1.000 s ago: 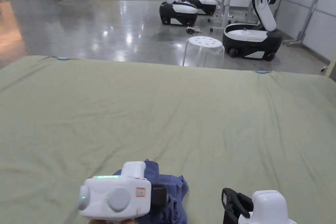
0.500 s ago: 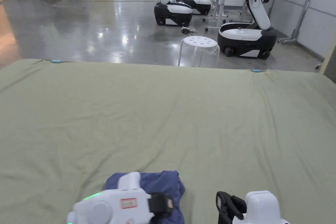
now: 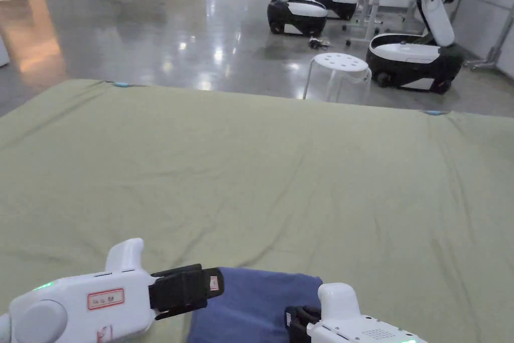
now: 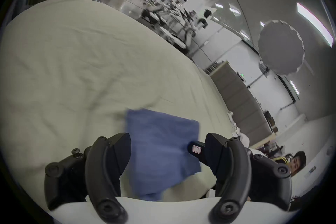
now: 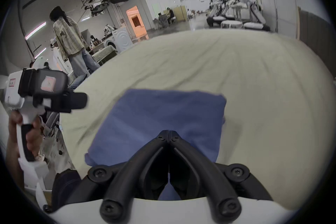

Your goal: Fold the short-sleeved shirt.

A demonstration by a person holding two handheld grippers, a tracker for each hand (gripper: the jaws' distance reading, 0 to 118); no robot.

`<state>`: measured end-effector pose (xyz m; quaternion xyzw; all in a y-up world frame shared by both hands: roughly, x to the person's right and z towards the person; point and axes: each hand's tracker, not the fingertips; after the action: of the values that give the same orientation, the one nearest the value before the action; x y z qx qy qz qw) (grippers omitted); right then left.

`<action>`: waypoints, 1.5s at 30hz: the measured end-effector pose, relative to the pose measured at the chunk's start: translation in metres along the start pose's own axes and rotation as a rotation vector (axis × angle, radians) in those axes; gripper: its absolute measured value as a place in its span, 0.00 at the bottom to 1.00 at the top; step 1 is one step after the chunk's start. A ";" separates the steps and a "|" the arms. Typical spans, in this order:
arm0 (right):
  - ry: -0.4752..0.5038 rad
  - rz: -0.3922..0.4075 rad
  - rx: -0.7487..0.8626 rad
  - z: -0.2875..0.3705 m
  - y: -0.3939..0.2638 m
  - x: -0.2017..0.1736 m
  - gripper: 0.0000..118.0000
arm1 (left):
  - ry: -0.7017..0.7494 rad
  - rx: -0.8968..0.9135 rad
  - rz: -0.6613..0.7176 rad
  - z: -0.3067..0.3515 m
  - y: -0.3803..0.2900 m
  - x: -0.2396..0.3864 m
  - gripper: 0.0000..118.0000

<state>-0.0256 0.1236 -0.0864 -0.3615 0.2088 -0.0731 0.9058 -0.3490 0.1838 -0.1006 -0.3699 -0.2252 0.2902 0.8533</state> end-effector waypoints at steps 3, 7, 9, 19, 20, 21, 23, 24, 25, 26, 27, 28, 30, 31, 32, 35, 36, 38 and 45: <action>-0.136 -0.056 -0.066 -0.011 -0.010 0.015 0.01 | 0.036 -0.046 0.096 -0.005 0.004 -0.043 0.72; -0.132 -0.130 -0.022 -0.003 -0.004 0.023 0.01 | -0.160 -0.266 0.239 -0.060 -0.012 -0.071 0.72; -0.131 -0.134 -0.027 -0.002 -0.003 0.026 0.01 | -0.284 -0.402 0.288 -0.099 -0.015 -0.072 0.72; -0.115 -0.076 0.001 0.006 0.002 0.009 0.01 | -0.127 -0.378 0.138 -0.125 -0.003 -0.039 0.22; -0.108 -0.061 0.010 0.010 0.003 0.003 0.01 | -0.123 -0.363 0.131 -0.112 0.005 -0.047 0.22; -0.109 -0.051 0.016 0.012 0.004 -0.002 0.01 | -0.107 -0.346 0.146 -0.098 0.014 -0.059 0.22; -0.097 -0.037 0.023 0.015 0.008 -0.013 0.01 | -0.019 -0.306 0.141 -0.053 0.036 -0.101 0.22; -0.089 -0.034 0.026 0.015 0.009 -0.017 0.01 | 0.018 -0.293 0.137 -0.039 0.045 -0.115 0.22; -0.085 -0.031 0.028 0.015 0.010 -0.022 0.01 | 0.061 -0.290 0.140 -0.018 0.057 -0.138 0.22; -0.080 -0.024 0.030 0.014 0.011 -0.028 0.01 | 0.096 -0.273 0.156 0.004 0.071 -0.165 0.22; -0.076 -0.017 0.031 0.013 0.011 -0.032 0.01 | 0.125 -0.276 0.165 0.023 0.084 -0.184 0.22; -0.074 -0.012 0.030 0.011 0.011 -0.036 0.01 | 0.172 -0.267 0.172 0.044 0.098 -0.205 0.22; -0.067 -0.006 0.026 0.008 0.011 -0.044 0.01 | 0.307 -0.264 0.136 0.082 0.126 -0.241 0.22; -0.066 -0.002 0.025 0.007 0.011 -0.048 0.01 | 0.358 -0.252 0.142 0.102 0.141 -0.261 0.22; -0.067 0.002 0.024 0.006 0.010 -0.051 0.01 | 0.362 -0.252 0.170 0.118 0.150 -0.278 0.22; -0.069 0.011 0.021 0.004 0.010 -0.059 0.01 | 0.444 -0.323 0.206 0.135 0.153 -0.301 0.22; -0.070 0.014 0.022 0.004 0.011 -0.061 0.01 | 0.423 -0.315 0.211 0.131 0.150 -0.303 0.23; -0.078 0.018 0.023 0.005 0.012 -0.063 0.01 | 0.379 -0.284 0.216 0.123 0.144 -0.295 0.24; -0.092 -0.004 0.041 0.019 0.014 -0.051 0.01 | 0.453 -0.245 0.131 0.156 0.151 -0.266 0.68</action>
<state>-0.0633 0.1597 -0.0668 -0.3461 0.1646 -0.0623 0.9215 -0.6863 0.1696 -0.1631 -0.5398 -0.0374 0.2254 0.8102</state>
